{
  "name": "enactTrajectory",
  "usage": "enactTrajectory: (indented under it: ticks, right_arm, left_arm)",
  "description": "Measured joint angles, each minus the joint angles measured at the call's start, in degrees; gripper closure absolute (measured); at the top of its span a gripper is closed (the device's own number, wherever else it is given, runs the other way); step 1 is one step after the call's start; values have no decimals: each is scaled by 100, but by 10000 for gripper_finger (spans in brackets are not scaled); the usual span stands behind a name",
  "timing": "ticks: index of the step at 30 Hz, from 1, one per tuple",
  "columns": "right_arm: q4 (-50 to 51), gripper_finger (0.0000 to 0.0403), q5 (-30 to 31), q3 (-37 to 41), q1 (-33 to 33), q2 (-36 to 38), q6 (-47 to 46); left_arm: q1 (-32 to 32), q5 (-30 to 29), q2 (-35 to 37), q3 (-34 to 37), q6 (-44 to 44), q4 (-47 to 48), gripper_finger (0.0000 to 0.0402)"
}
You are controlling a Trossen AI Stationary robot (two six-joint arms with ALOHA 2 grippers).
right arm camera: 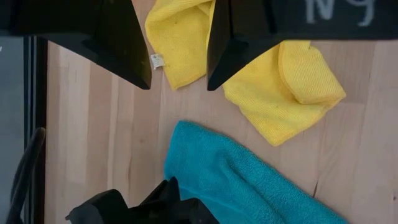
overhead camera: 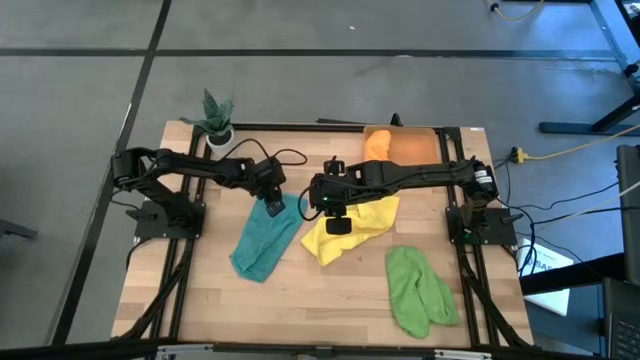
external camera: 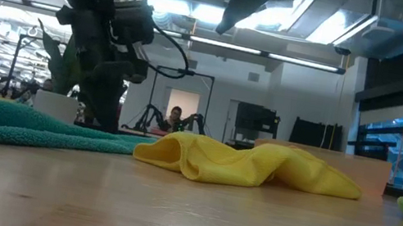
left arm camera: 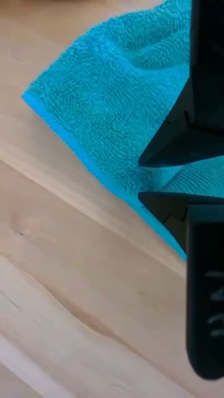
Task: Roll microfiber towels into tight, uniform cylinder then place into a basket
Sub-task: Roll the blue microfiber towel
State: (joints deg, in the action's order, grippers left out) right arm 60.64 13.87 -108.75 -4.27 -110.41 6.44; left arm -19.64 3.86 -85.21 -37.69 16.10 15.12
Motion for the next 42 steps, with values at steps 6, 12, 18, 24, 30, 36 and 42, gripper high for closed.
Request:
enactTrajectory:
  ticks: [6,12,18,24,30,36,42]
  right_arm:
    - [0,246,-2,0,0,0,2]
    - [-2,246,-1,0,0,0,4]
    - [-2,246,0,0,0,0,4]
    - [-3,246,-2,0,0,0,4]
    - [-4,246,0,0,0,0,4]
    - [-7,246,0,0,1,0,4]
    - [-28,246,0,0,1,0,4]
  left_arm:
    - [16,-12,0,0,17,-39,337]
    - [118,272,0,0,9,-68,337]
    - [258,341,0,0,-297,-72,338]
    - [326,14,0,0,-336,-60,382]
    - [323,-160,7,0,-428,16,400]
    - [324,-164,168,2,-431,401,401]
    - [369,-221,599,2,-431,662,401]
